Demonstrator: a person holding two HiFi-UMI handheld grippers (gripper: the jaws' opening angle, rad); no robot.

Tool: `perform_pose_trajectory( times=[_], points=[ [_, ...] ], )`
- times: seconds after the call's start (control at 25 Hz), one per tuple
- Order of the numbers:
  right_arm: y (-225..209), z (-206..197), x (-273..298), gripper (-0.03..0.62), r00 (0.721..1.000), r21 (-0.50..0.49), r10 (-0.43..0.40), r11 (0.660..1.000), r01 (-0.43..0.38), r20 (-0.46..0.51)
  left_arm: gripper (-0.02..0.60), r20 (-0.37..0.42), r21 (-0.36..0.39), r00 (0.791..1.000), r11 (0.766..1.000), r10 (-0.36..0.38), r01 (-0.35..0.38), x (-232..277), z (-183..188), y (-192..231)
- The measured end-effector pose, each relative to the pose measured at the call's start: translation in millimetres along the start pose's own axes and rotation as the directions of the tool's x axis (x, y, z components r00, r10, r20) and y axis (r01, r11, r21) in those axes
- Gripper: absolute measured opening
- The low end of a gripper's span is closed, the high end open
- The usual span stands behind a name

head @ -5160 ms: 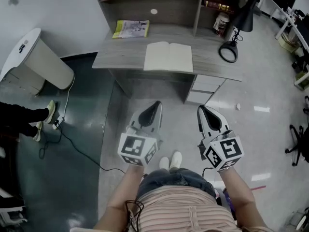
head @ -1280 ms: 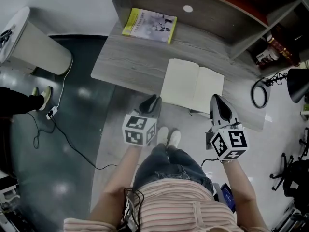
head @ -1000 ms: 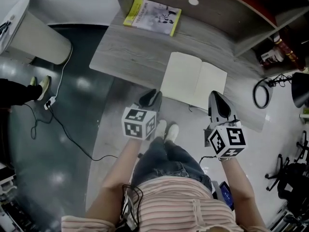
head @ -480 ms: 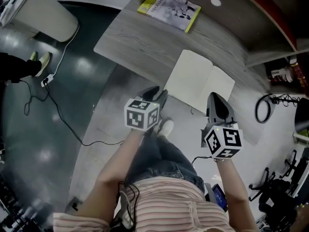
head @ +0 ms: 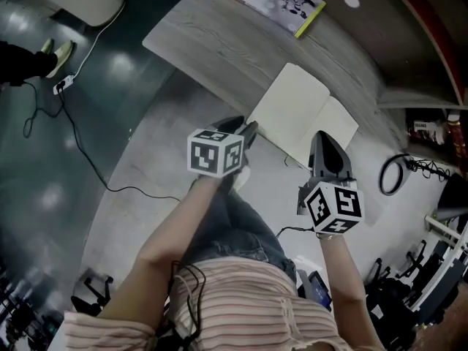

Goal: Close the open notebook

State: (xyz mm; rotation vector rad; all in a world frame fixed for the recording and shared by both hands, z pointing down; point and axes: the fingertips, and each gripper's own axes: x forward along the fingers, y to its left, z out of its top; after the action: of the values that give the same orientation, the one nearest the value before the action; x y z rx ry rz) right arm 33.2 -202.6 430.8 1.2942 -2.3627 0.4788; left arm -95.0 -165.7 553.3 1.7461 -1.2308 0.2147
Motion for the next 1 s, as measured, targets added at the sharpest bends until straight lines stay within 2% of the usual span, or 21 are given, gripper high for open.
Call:
perform_pose_trajectory(
  times=[0.56,1.0],
  points=[
    [-6.2,-5.4,8.1,0.008,0.999,-0.004,0.018,1.0,-0.018,-0.033,0.126,-0.033,-0.131,0.999,0.991,-0.013,0.008,11.0,-12.2,6.8],
    [-4.8,-4.1,10.2,0.008,0.999,0.002,0.024,1.0,-0.024,-0.037,0.06,-0.034,-0.112,0.999,0.994,0.011,-0.014,5.8,-9.0,4.1]
  ],
)
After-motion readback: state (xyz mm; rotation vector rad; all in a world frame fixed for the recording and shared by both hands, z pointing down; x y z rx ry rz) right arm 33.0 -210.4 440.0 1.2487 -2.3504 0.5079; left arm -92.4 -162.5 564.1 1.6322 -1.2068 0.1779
